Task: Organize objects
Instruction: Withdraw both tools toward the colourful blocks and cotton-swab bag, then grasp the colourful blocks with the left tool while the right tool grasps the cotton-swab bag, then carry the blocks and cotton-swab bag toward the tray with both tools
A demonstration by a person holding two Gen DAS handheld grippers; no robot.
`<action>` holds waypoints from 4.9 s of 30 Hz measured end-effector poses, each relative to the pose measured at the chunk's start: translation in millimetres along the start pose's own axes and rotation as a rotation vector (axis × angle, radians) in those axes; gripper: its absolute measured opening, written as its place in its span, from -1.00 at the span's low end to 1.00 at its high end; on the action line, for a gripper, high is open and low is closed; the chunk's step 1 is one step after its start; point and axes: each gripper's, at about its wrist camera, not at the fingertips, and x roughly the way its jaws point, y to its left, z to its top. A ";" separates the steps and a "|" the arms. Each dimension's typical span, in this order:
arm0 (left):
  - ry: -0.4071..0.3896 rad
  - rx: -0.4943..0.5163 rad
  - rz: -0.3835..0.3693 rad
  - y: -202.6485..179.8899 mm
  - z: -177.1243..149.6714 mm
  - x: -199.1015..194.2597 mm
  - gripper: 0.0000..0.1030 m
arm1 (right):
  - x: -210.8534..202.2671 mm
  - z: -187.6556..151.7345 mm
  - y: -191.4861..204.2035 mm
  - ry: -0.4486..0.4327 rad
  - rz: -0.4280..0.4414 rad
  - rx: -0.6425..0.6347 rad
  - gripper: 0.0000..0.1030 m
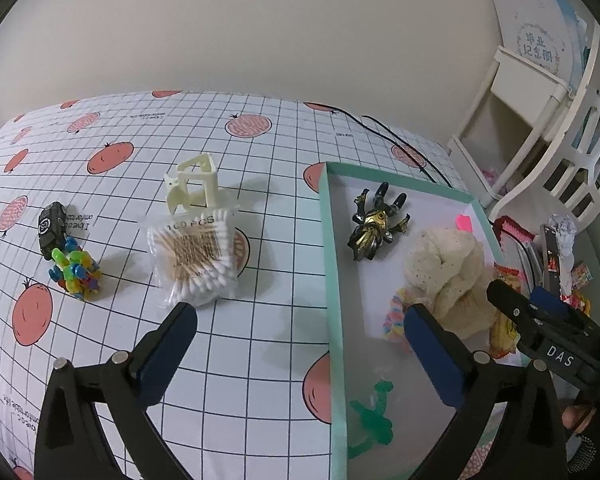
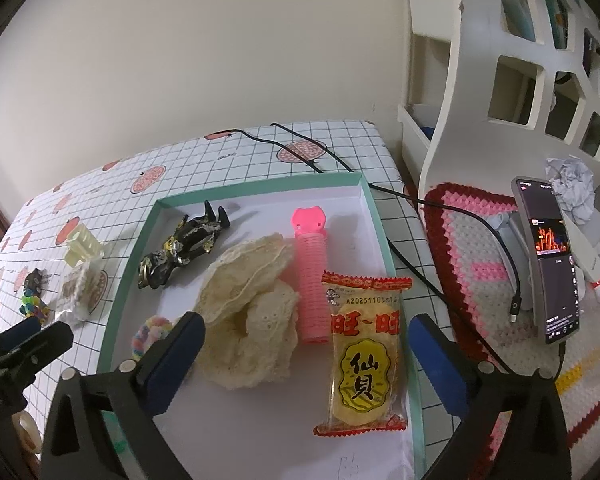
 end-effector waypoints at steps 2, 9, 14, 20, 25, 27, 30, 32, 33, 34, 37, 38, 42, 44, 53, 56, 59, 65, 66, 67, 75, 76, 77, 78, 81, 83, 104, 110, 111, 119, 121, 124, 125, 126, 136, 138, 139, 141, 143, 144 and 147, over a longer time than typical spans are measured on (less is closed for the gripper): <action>-0.004 -0.001 -0.002 0.9 0.0 -0.5 1.00 | 1.2 0.0 -0.2 0.005 0.000 -0.003 1.00; -0.009 0.001 -0.002 1.7 0.3 -0.7 1.00 | 1.2 0.3 2.1 0.003 0.001 -0.006 1.00; -0.040 -0.015 0.005 10.4 5.7 -9.0 1.00 | -7.6 6.7 9.0 -0.047 -0.005 0.007 1.00; -0.089 -0.041 0.030 36.1 16.7 -24.1 1.00 | -26.1 20.5 32.3 -0.144 0.038 0.047 1.00; -0.097 -0.080 0.079 66.4 24.3 -34.8 1.00 | -35.5 26.1 73.4 -0.183 0.083 0.011 1.00; -0.090 -0.127 0.099 85.5 26.4 -37.2 1.00 | -36.3 26.5 93.8 -0.184 0.109 -0.018 1.00; -0.071 -0.203 0.109 114.9 28.9 -38.7 1.00 | -34.3 24.5 126.0 -0.175 0.133 -0.074 1.00; -0.061 -0.240 0.139 132.9 27.5 -39.3 1.00 | -31.9 21.4 145.8 -0.166 0.152 -0.106 1.00; -0.057 -0.250 0.149 139.1 26.9 -39.3 1.00 | -30.7 19.8 155.5 -0.161 0.163 -0.121 1.00; -0.054 -0.258 0.154 144.0 26.3 -39.0 0.99 | -29.1 18.7 164.0 -0.155 0.171 -0.135 1.00; -0.042 -0.283 0.169 162.5 24.3 -36.4 0.99 | -21.5 13.0 188.3 -0.130 0.181 -0.174 1.00; -0.037 -0.288 0.168 167.3 23.6 -35.8 0.99 | -17.2 10.7 196.8 -0.117 0.180 -0.189 1.00; -0.016 -0.302 0.169 178.3 22.6 -25.9 0.99 | -1.6 2.2 215.3 -0.070 0.172 -0.224 1.00; -0.008 -0.306 0.172 180.4 20.7 -22.4 0.98 | 5.6 -0.9 220.0 -0.049 0.174 -0.230 1.00; 0.008 -0.293 0.153 181.3 18.9 -5.3 0.90 | 35.3 -8.6 235.2 0.022 0.176 -0.235 0.99; 0.013 -0.298 0.143 181.7 20.1 0.7 0.90 | 43.7 -11.6 236.9 0.045 0.181 -0.226 0.96; 0.020 -0.294 0.139 179.7 19.9 6.1 0.68 | 51.8 -14.0 238.2 0.064 0.180 -0.211 0.93; 0.046 -0.290 0.136 178.5 18.3 17.6 0.51 | 62.2 -16.0 242.0 0.084 0.185 -0.195 0.83; 0.047 -0.294 0.134 178.7 18.2 18.5 0.45 | 64.0 -16.8 242.8 0.088 0.187 -0.196 0.83; 0.050 -0.297 0.130 178.8 18.0 19.9 0.43 | 65.8 -17.2 243.4 0.092 0.189 -0.194 0.82; 0.050 -0.291 0.126 178.7 19.2 25.1 0.23 | 75.2 -18.6 249.3 0.103 0.192 -0.192 0.74; 0.049 -0.292 0.126 179.1 19.3 24.9 0.23 | 76.5 -18.8 249.4 0.106 0.194 -0.190 0.71; 0.047 -0.292 0.126 179.2 19.4 24.9 0.23 | 77.2 -18.7 249.7 0.104 0.190 -0.190 0.71; 0.046 -0.291 0.127 178.8 19.1 24.8 0.23 | 77.6 -18.4 250.1 0.102 0.189 -0.190 0.71; 0.046 -0.281 0.145 177.4 18.7 25.1 0.15 | 77.7 -18.8 251.5 0.099 0.184 -0.193 0.70; 0.045 -0.278 0.153 177.5 17.8 24.6 0.13 | 77.8 -19.5 253.3 0.098 0.176 -0.201 0.68; 0.043 -0.276 0.182 180.8 16.0 25.7 -0.20 | 75.7 -16.7 248.7 0.087 0.141 -0.198 -0.07; 0.057 -0.311 0.152 183.8 16.5 25.7 -0.23 | 73.7 -15.5 250.0 0.095 0.159 -0.192 -0.14; 0.061 -0.328 0.141 185.1 16.2 25.1 -0.23 | 72.3 -15.1 250.6 0.094 0.163 -0.197 -0.14; 0.032 -0.330 0.123 178.5 21.1 10.0 -0.23 | 55.4 -9.4 243.7 0.079 0.190 -0.200 -0.16; 0.006 -0.319 0.116 172.4 24.3 1.8 -0.23 | 48.4 -5.9 239.7 0.064 0.204 -0.193 -0.16; -0.020 -0.301 0.106 165.6 27.3 -9.1 -0.23 | 37.4 -1.5 235.9 0.039 0.225 -0.188 -0.16; -0.030 -0.291 0.101 162.1 28.1 -13.2 -0.23 | 33.6 0.0 234.7 0.031 0.232 -0.190 -0.16; -0.038 -0.286 0.097 160.5 29.1 -16.5 -0.23 | 28.8 1.3 233.4 0.019 0.237 -0.191 -0.16; -0.118 -0.220 0.065 133.4 38.7 -37.8 -0.23 | -1.2 14.4 206.0 -0.054 0.236 -0.178 -0.16; -0.120 -0.213 0.058 128.2 39.5 -38.2 -0.23 | -5.2 16.7 197.6 -0.065 0.229 -0.172 -0.16; -0.118 -0.208 0.050 124.5 39.8 -37.6 -0.23 | -6.6 17.8 192.3 -0.069 0.224 -0.167 -0.16; -0.116 -0.198 0.040 117.6 39.3 -37.0 -0.23 | -7.5 19.0 182.8 -0.072 0.212 -0.158 -0.16; -0.112 -0.179 0.025 107.0 38.9 -35.5 -0.23 | -6.8 19.5 171.7 -0.071 0.193 -0.151 -0.16; -0.111 -0.172 0.018 102.9 39.1 -35.7 -0.23 | -6.6 19.9 164.3 -0.072 0.181 -0.145 -0.16; -0.107 -0.137 -0.008 84.1 38.5 -33.6 -0.23 | -5.8 21.2 141.6 -0.071 0.152 -0.117 -0.16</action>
